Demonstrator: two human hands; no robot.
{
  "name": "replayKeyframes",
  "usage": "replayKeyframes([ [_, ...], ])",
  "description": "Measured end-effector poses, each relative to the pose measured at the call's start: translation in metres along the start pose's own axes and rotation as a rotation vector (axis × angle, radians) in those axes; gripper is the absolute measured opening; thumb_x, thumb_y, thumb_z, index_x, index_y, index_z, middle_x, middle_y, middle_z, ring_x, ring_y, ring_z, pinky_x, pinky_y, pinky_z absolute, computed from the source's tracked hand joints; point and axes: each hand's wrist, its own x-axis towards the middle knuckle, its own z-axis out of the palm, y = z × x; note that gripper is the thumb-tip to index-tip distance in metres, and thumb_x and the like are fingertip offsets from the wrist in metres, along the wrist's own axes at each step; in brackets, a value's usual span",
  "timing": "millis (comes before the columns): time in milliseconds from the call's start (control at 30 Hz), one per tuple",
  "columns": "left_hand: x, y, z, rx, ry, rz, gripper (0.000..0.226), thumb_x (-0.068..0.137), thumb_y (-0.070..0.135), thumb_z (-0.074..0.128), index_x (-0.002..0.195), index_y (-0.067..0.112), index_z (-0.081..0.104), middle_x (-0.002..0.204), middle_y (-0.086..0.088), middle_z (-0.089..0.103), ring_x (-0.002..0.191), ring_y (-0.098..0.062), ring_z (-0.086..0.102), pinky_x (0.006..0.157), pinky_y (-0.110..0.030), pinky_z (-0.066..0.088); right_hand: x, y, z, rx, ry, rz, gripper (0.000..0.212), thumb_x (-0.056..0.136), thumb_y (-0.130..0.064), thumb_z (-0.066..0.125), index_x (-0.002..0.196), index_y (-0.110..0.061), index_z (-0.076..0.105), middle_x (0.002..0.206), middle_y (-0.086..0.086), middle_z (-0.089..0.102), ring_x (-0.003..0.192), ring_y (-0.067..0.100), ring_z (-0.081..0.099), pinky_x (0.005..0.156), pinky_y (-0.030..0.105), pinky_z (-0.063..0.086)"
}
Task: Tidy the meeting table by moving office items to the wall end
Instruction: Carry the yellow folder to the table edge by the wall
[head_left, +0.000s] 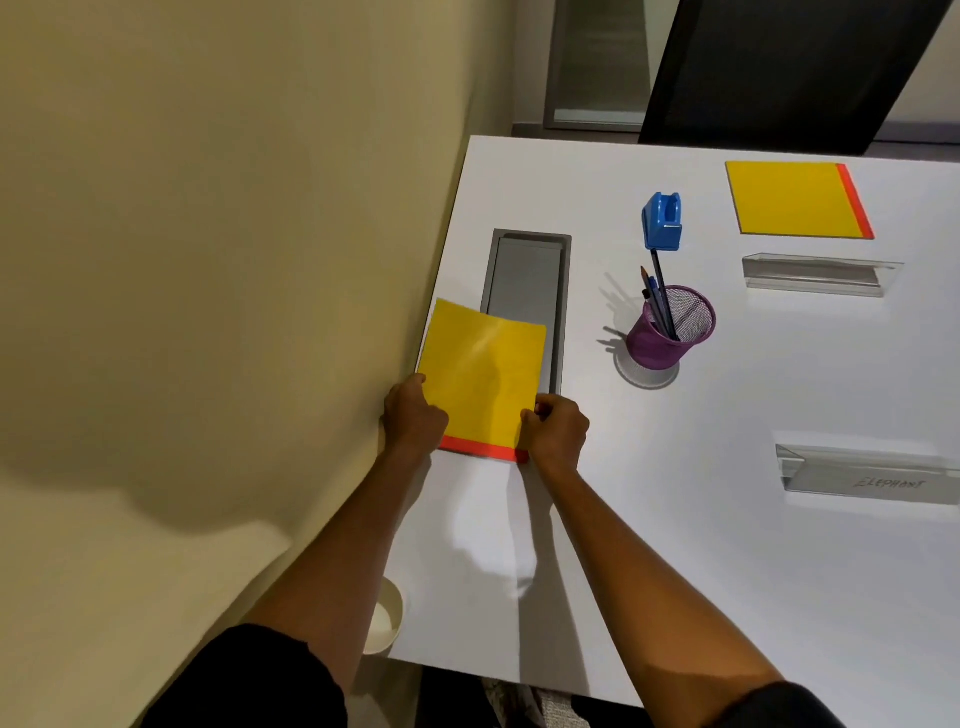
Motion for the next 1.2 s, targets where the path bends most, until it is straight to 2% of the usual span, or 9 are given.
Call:
replayKeyframes([
  [133, 0.029, 0.011, 0.001, -0.061, -0.001, 0.032, 0.06, 0.083, -0.004, 0.056, 0.141, 0.004, 0.043, 0.133, -0.017, 0.055, 0.119, -0.031, 0.054, 0.084, -0.029, 0.041, 0.028, -0.01, 0.005, 0.014, 0.026, -0.032, 0.013, 0.087, 0.0, 0.065, 0.099, 0.003, 0.07, 0.097, 0.017, 0.071, 0.09, 0.028, 0.066, 0.078, 0.03, 0.047],
  [267, 0.055, 0.012, 0.006, -0.06, -0.071, 0.041, 0.063, 0.083, -0.003, 0.057, 0.142, 0.005, 0.04, 0.138, -0.018, 0.049, 0.128, -0.031, 0.048, 0.101, -0.039, 0.045, 0.053, -0.019, 0.011, 0.033, 0.053, -0.048, 0.012, 0.086, 0.003, 0.065, 0.096, 0.007, 0.068, 0.096, 0.021, 0.07, 0.091, 0.033, 0.066, 0.085, 0.041, 0.053],
  [333, 0.063, 0.01, 0.008, -0.045, -0.121, 0.04, 0.067, 0.082, -0.003, 0.058, 0.144, 0.007, 0.036, 0.144, -0.019, 0.043, 0.132, -0.031, 0.044, 0.104, -0.043, 0.044, 0.06, -0.022, 0.014, 0.029, 0.051, -0.052, 0.011, 0.086, 0.004, 0.064, 0.095, 0.008, 0.067, 0.095, 0.022, 0.07, 0.09, 0.033, 0.067, 0.084, 0.043, 0.053],
  [467, 0.073, 0.013, 0.012, -0.006, -0.16, 0.04, 0.07, 0.082, -0.002, 0.061, 0.145, 0.007, 0.032, 0.143, -0.02, 0.043, 0.128, -0.033, 0.046, 0.089, -0.034, 0.045, 0.066, -0.021, 0.019, 0.003, 0.042, -0.066, 0.012, 0.085, 0.005, 0.064, 0.096, 0.011, 0.065, 0.096, 0.026, 0.069, 0.09, 0.036, 0.066, 0.084, 0.045, 0.054],
  [567, 0.077, 0.014, 0.015, 0.003, -0.171, 0.044, 0.07, 0.083, 0.001, 0.063, 0.145, 0.006, 0.031, 0.14, -0.021, 0.044, 0.125, -0.034, 0.049, 0.085, -0.033, 0.044, 0.067, -0.018, 0.02, 0.011, 0.041, -0.086, 0.011, 0.085, 0.005, 0.064, 0.096, 0.009, 0.066, 0.095, 0.024, 0.069, 0.088, 0.034, 0.066, 0.083, 0.045, 0.054],
  [700, 0.078, 0.013, 0.02, 0.018, -0.161, 0.06, 0.072, 0.085, 0.006, 0.064, 0.147, 0.006, 0.028, 0.145, -0.02, 0.04, 0.132, -0.032, 0.042, 0.096, -0.034, 0.041, 0.068, -0.014, 0.021, 0.028, 0.043, -0.12, 0.014, 0.086, 0.003, 0.066, 0.1, -0.001, 0.067, 0.096, 0.015, 0.069, 0.081, 0.017, 0.059, 0.08, 0.033, 0.053],
  [867, 0.078, 0.012, 0.022, -0.002, -0.184, 0.088, 0.076, 0.088, 0.013, 0.065, 0.15, 0.006, 0.022, 0.154, -0.017, 0.029, 0.142, -0.031, 0.03, 0.112, -0.039, 0.032, 0.066, -0.012, 0.02, 0.081, 0.026, -0.13, 0.026, 0.086, 0.004, 0.066, 0.111, -0.004, 0.064, 0.103, 0.01, 0.066, 0.088, 0.013, 0.057, 0.084, 0.026, 0.051],
  [1033, 0.069, 0.009, 0.018, -0.031, -0.173, 0.117, 0.076, 0.09, 0.012, 0.063, 0.151, 0.008, 0.018, 0.158, -0.014, 0.022, 0.144, -0.03, 0.025, 0.115, -0.041, 0.03, 0.061, -0.01, 0.014, 0.106, -0.001, -0.168, 0.033, 0.087, 0.002, 0.065, 0.12, -0.004, 0.062, 0.104, 0.008, 0.065, 0.093, 0.015, 0.06, 0.09, 0.031, 0.053],
  [1200, 0.047, 0.013, 0.009, -0.002, -0.127, 0.141, 0.073, 0.092, 0.016, 0.062, 0.151, 0.008, 0.02, 0.158, -0.014, 0.018, 0.143, -0.033, 0.028, 0.114, -0.046, 0.032, 0.054, -0.012, -0.002, 0.052, -0.042, -0.174, 0.041, 0.094, -0.015, 0.061, 0.134, -0.007, 0.053, 0.129, 0.014, 0.06, 0.117, 0.025, 0.059, 0.101, 0.036, 0.049],
])
